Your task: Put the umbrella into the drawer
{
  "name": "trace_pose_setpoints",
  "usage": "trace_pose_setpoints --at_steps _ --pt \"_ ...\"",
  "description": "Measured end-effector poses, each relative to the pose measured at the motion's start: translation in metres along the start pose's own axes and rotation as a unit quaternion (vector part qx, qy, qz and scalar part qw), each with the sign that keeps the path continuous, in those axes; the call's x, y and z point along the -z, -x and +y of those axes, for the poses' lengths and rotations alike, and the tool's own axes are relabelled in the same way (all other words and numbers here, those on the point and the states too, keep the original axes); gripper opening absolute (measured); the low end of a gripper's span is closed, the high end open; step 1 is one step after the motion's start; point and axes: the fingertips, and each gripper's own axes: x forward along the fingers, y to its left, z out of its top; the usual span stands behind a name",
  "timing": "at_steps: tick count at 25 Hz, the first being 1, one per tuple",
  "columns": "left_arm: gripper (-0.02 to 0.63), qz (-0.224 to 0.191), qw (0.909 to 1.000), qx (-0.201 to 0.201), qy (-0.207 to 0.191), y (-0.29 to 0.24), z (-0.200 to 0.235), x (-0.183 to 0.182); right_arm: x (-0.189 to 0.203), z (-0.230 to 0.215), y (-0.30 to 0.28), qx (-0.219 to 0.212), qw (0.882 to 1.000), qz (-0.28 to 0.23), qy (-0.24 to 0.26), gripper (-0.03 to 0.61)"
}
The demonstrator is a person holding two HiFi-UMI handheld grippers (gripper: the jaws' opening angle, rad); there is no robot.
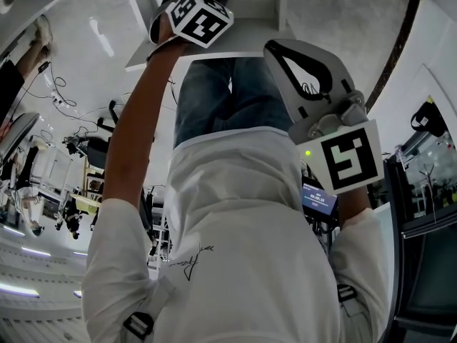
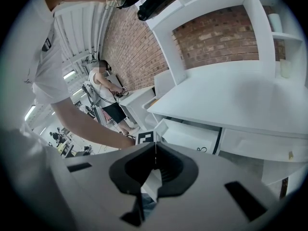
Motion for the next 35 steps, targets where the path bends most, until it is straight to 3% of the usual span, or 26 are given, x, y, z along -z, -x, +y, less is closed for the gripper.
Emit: trace_pose_setpoints --at_steps 9,21,29,35 --pt "0.146 -0.053 0.9978 -0.038 0.007 0.039 0.011 -0.020 -0.016 0.007 0.008 0.012 0.999 -0.031 -0.007 0.025" --pt "0.095 -0.113 0.9899 -0.075 0.040 0.107 0.009 -0.031 -0.036 0.025 0.030 0.035 0.998 -0.059 0.011 0.025" --pt "0.058 -0.141 0.9849 -0.080 0.062 0.134 0.002 -0.026 -0.042 0.048 0.038 0.040 0.997 -0.067 0.023 0.025" --pt "0.038 -0.158 0.9785 -0.088 0.099 0.155 0.009 -0.016 -0.049 0.061 0.042 0.051 0.996 -0.075 0.027 0.025"
